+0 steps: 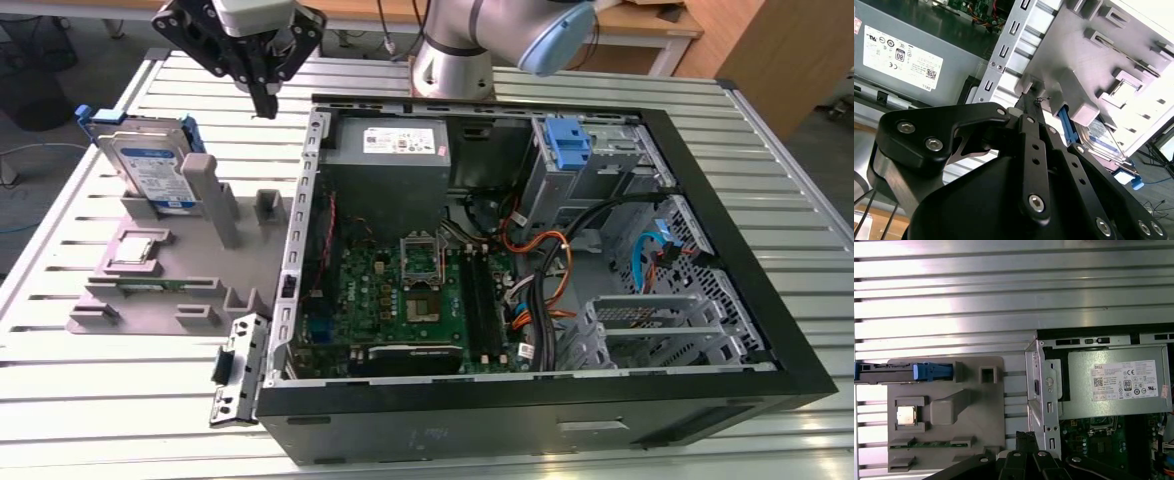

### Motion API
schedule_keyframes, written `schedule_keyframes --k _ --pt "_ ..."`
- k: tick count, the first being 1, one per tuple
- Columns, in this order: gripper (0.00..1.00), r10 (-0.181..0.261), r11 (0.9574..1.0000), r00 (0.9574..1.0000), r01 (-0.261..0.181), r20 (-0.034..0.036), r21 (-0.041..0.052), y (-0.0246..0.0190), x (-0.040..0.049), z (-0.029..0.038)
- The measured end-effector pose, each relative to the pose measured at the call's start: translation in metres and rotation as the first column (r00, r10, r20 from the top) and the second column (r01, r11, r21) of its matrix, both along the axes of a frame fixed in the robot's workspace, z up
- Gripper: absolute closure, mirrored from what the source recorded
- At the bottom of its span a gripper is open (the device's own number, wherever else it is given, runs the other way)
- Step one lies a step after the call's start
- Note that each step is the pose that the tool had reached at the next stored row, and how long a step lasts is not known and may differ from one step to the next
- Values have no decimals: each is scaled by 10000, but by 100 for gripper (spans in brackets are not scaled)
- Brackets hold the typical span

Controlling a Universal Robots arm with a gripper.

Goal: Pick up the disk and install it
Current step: 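Reach for the disk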

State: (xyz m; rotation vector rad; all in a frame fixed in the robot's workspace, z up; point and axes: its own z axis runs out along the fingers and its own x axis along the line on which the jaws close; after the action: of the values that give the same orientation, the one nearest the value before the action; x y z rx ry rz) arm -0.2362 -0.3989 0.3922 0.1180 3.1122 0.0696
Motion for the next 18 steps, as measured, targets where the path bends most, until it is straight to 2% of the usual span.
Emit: schedule_keyframes --k 13,18 --pt "90 0 10000 10000 0 0 0 0 -16 0" --pt "90 0 10000 10000 0 1 -1 0 -67 -1"
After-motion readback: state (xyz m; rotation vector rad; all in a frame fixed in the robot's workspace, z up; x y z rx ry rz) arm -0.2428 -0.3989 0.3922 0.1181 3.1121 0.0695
